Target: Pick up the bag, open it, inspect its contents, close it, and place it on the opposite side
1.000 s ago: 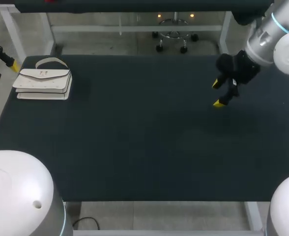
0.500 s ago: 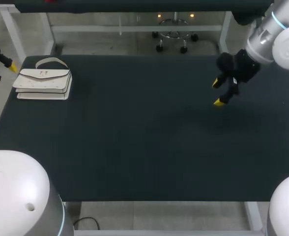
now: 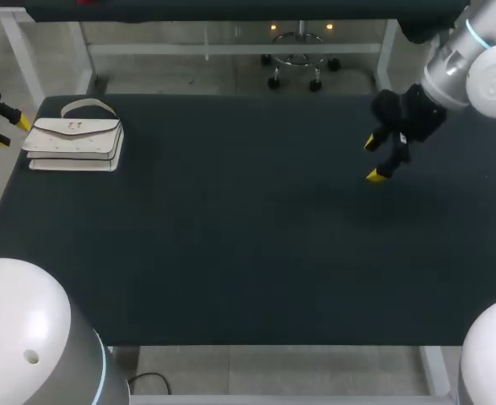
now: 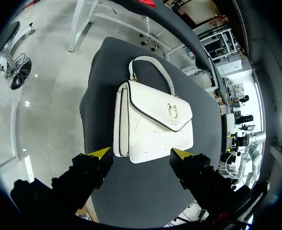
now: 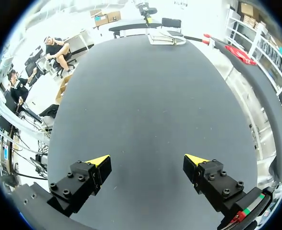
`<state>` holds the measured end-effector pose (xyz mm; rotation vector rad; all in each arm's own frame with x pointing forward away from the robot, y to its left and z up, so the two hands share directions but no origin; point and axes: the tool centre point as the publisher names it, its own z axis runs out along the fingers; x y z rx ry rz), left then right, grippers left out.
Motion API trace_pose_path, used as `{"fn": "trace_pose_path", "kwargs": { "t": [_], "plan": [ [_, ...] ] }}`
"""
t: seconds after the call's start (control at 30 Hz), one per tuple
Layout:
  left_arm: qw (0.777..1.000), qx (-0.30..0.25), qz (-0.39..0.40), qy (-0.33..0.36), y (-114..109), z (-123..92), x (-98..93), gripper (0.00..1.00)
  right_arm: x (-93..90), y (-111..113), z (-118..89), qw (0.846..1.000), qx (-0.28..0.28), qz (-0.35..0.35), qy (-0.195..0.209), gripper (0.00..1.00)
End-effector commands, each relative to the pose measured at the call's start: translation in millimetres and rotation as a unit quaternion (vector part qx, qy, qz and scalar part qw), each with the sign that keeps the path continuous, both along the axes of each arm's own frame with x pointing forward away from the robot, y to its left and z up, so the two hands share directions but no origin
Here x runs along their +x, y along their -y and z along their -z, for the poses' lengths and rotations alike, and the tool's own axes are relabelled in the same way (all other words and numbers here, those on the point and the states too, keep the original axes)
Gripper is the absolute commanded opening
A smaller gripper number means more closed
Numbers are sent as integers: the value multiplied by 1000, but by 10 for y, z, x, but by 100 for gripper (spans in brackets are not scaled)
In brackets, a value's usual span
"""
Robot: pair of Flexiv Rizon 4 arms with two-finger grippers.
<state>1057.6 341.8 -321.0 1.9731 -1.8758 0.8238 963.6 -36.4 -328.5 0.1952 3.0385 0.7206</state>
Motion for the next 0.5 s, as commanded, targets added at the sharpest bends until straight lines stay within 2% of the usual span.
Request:
{"fn": "trace_pose_path", "kwargs": {
  "t": [0.03,0.1,0.27,0.33,0.4,0.5],
  "plan": [
    [999,-33,1,1,-60,107,134,80,1,3,9,1000,1,0,1,100],
    [999,-37,-6,5,-72,125,155,76,1,3,9,1000,1,0,1,100],
    [998,-56,-28,20,-95,184,227,77,1,3,9,1000,1,0,1,100],
    [997,-62,-31,24,-87,201,269,67,1,3,9,1000,1,0,1,100],
    [997,-67,-29,25,-70,210,308,64,1,3,9,1000,1,0,1,100],
    [997,-73,-25,26,-35,228,347,55,1,3,9,1000,1,0,1,100]
  ]
}}
